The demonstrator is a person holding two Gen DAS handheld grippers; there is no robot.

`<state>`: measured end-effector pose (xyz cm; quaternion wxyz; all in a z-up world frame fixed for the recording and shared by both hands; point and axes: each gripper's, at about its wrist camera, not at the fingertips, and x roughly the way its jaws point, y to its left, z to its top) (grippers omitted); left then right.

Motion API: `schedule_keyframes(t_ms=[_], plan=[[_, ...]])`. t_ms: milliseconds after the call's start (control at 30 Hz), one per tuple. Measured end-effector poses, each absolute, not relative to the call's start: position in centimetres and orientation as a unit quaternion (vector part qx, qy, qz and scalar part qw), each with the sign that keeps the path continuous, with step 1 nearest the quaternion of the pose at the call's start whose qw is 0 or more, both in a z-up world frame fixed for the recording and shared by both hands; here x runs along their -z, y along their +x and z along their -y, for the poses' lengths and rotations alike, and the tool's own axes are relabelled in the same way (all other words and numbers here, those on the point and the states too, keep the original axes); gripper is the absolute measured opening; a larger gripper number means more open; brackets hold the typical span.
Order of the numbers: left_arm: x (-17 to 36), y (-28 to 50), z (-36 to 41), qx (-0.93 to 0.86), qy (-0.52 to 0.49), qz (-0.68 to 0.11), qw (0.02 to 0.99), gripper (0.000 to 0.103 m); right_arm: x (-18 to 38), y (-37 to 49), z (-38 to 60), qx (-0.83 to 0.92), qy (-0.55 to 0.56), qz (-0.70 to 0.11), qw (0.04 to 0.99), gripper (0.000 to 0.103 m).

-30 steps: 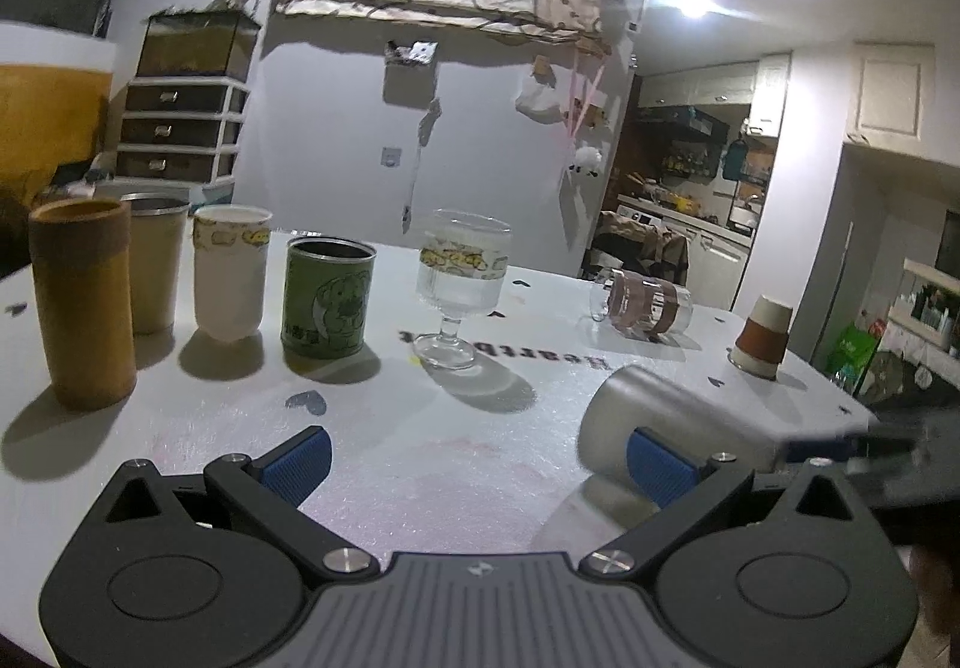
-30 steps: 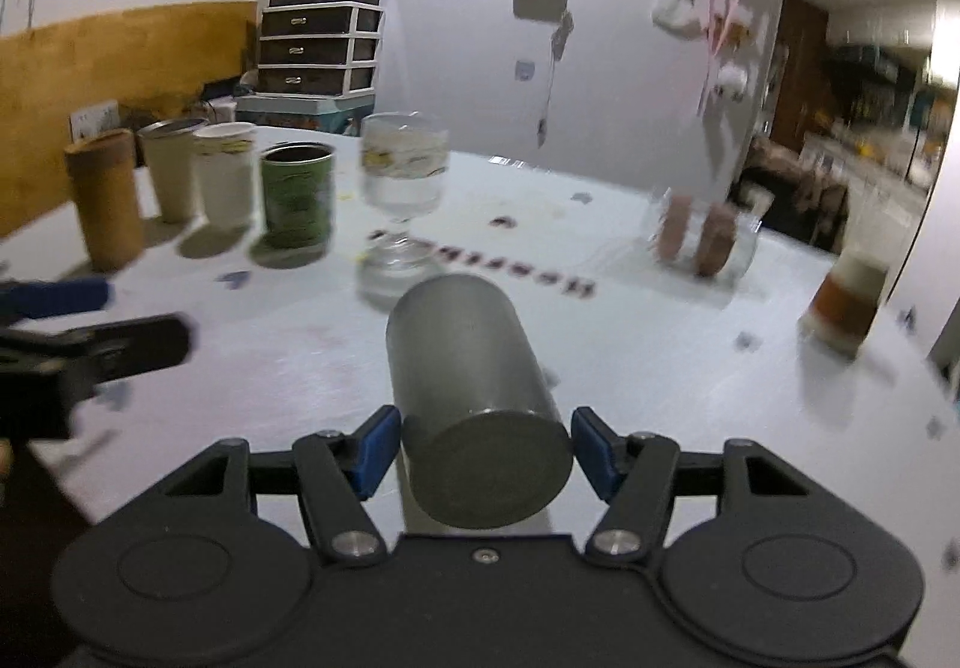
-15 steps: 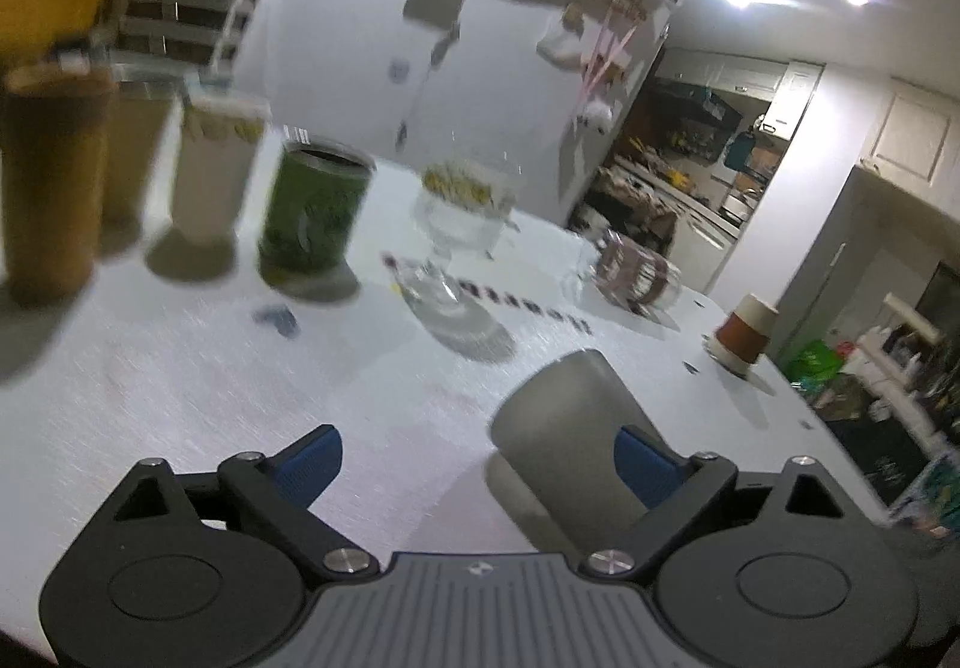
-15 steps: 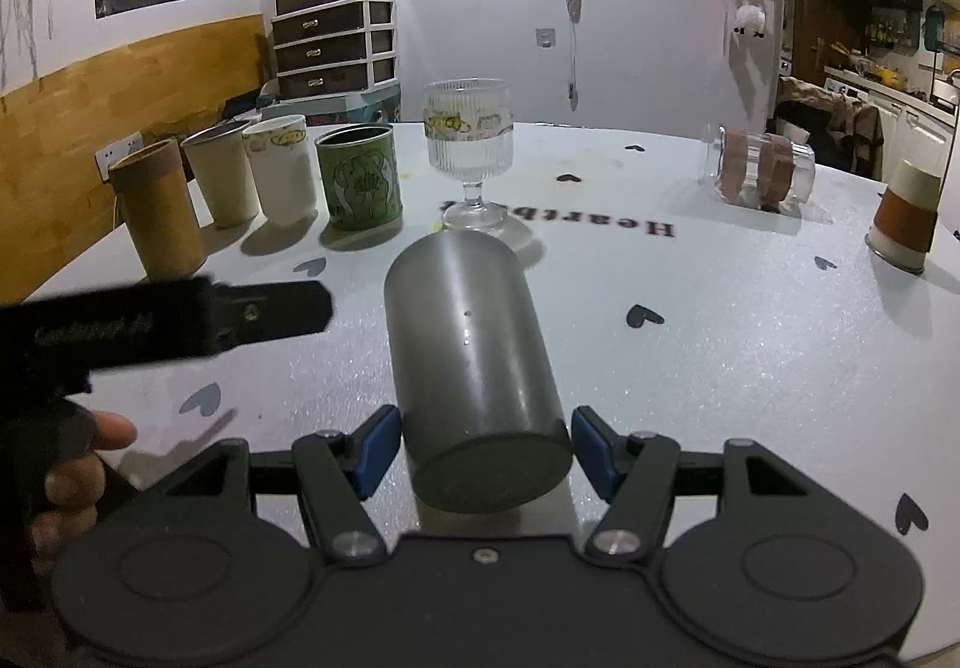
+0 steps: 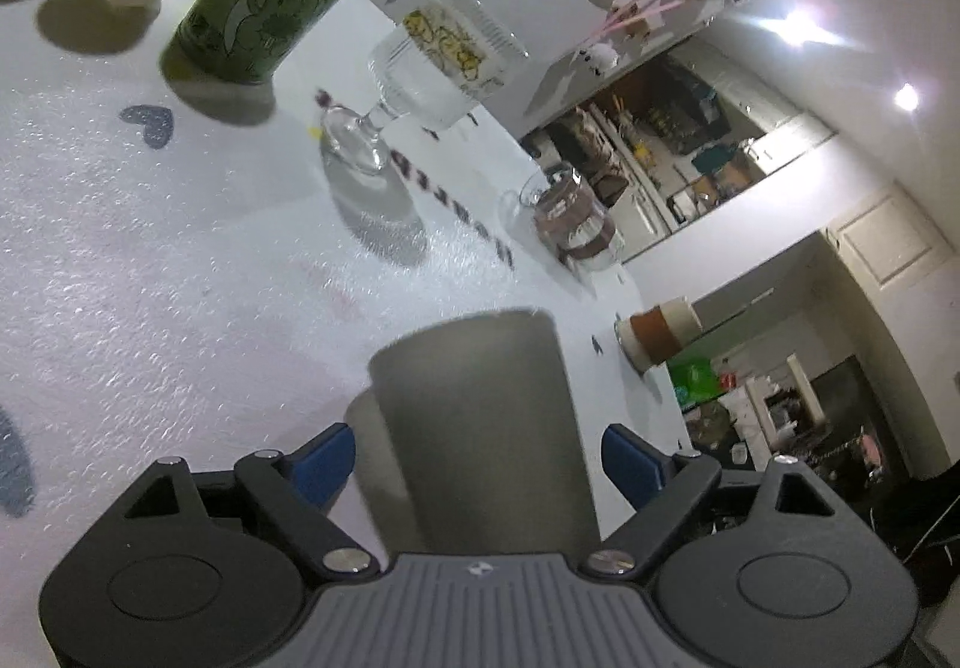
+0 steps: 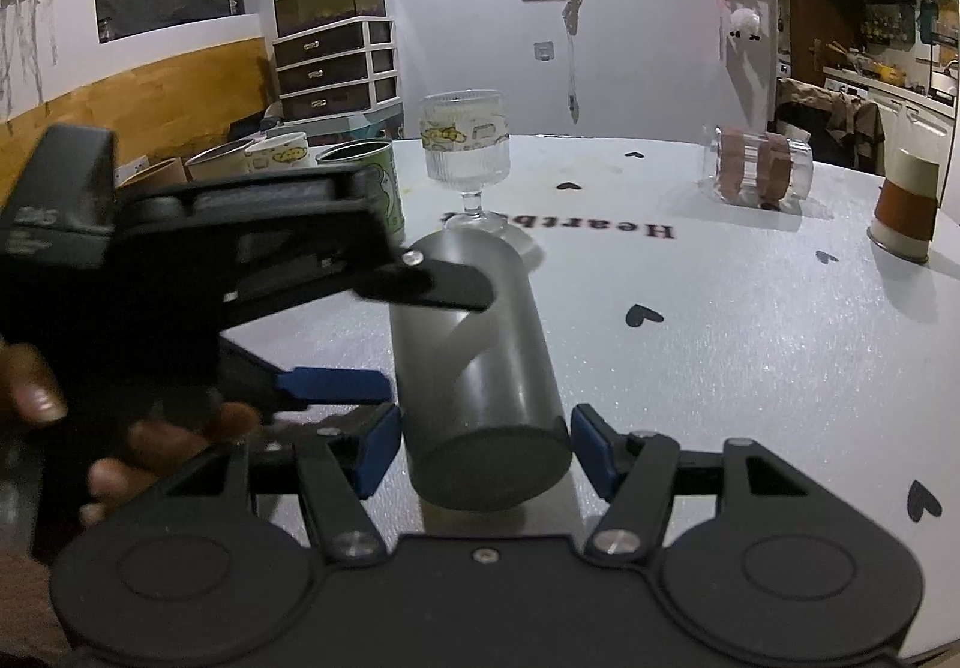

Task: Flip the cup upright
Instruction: 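Grasp the upright grey cup with the left tool while the right tool holds it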

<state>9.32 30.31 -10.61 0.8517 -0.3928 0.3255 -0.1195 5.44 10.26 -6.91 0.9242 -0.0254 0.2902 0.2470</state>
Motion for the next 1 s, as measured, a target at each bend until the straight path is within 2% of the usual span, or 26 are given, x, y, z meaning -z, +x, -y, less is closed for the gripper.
schedule_keyframes(t_ms=[167, 267, 467, 600, 800, 933, 1000], plan=[[10.1, 9.4, -30.5, 0.134, -0.407, -0.304, 0.851, 0.089, 7.1, 5.0, -9.9, -0.259, -0.029, -0.284, 0.923, 0.063], [8.6, 8.3, -30.0, 0.155, -0.371, -0.270, 0.875, 0.089, 7.2, 4.8, -9.6, -0.267, -0.026, -0.278, 0.922, 0.062], [5.0, 4.7, -27.5, 0.195, -0.236, -0.208, 0.929, 0.089, 7.8, 4.3, -10.2, -0.280, -0.040, -0.270, 0.920, 0.062], [4.2, 2.8, -25.0, 0.179, -0.139, -0.195, 0.954, 0.089, 8.9, 4.6, -10.4, -0.298, -0.025, -0.283, 0.911, 0.061], [4.1, 1.8, -23.2, 0.167, -0.050, -0.203, 0.964, 0.089, 9.2, 4.1, -10.5, -0.305, -0.027, -0.273, 0.912, 0.062], [4.3, 2.4, -22.9, 0.151, -0.031, -0.218, 0.964, 0.077, 9.3, 4.2, -10.4, -0.306, -0.028, -0.272, 0.912, 0.062], [4.3, 2.5, -22.9, 0.150, -0.025, -0.217, 0.964, 0.076, 9.2, 4.3, -10.4, -0.305, -0.029, -0.271, 0.912, 0.062]])
